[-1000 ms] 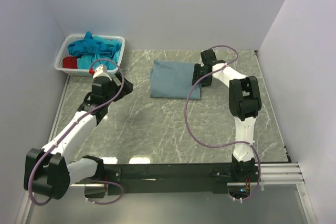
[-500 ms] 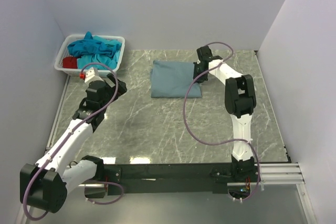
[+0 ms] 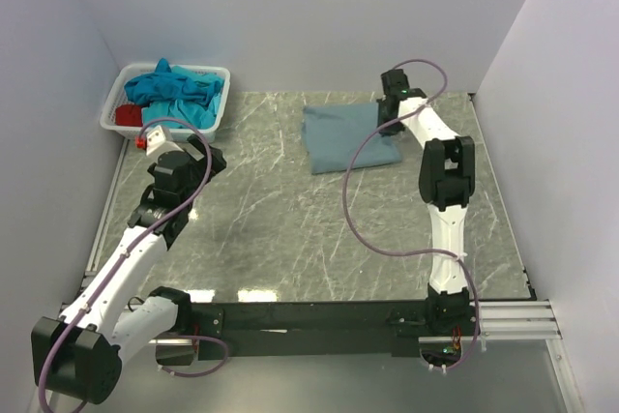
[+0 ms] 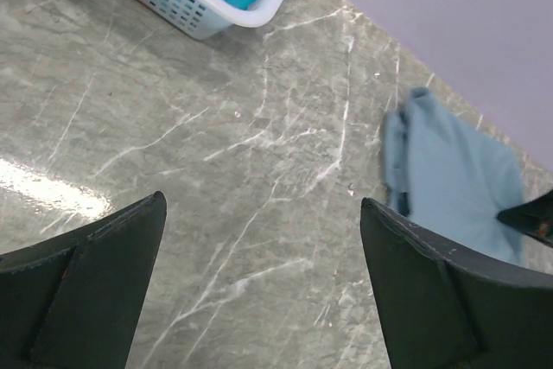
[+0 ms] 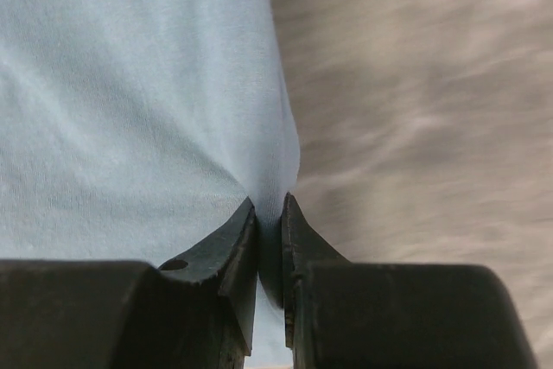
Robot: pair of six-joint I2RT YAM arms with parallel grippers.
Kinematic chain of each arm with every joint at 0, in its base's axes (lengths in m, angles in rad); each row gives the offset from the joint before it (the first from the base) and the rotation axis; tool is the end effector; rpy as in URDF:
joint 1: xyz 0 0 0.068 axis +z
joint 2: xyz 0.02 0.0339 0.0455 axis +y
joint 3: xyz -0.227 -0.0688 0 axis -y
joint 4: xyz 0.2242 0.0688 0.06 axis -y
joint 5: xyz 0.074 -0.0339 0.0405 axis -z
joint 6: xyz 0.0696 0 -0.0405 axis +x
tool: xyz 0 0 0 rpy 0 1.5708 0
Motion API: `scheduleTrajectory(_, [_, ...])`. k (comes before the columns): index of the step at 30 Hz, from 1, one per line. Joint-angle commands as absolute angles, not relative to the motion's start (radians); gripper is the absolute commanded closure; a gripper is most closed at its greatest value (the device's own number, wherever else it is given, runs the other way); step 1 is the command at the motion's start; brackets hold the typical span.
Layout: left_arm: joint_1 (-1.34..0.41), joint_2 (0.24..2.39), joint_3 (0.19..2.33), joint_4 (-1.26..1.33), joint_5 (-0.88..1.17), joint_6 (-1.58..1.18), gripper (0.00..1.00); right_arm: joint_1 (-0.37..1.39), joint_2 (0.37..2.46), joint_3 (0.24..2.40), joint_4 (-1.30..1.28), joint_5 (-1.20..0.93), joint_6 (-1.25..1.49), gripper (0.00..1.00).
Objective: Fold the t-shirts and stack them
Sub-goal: Neatly place the folded tshirt to the corner
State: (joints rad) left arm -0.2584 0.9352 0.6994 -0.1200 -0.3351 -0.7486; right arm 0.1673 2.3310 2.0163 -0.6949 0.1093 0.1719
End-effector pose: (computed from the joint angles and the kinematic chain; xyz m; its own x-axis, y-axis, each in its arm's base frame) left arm 0.2458 -0.0413 0.2535 -0.2081 -0.6098 -0.7647 -0.2708 0.7872 -0.5541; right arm 0.4789 0.0732 0.1444 -0.8410 0.0304 -0.5401 0.0361 0.9993 0.0000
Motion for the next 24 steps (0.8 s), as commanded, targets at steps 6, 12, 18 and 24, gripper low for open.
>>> scheduleTrajectory(6, [-0.256, 0.968, 0.736, -0.089, -0.336, -0.719, 0.00, 0.012, 2.416, 2.161, -0.614, 0.209, 0.028, 1.00])
scheduleTrajectory(12, [-0.253, 1.002, 0.768, -0.095, -0.359, -0.727, 0.01, -0.101, 2.479, 2.330, -0.673, 0.167, 0.100, 1.00])
scheduleTrajectory(18, [-0.252, 1.055, 0.796, -0.097, -0.362, -0.726, 0.01, -0.133, 2.422, 2.258, -0.528, 0.261, -0.055, 1.00])
scheduleTrajectory(24, [-0.250, 1.127, 0.836, -0.104, -0.327, -0.727, 0.01, -0.143, 2.477, 2.298, -0.439, 0.299, -0.179, 1.00])
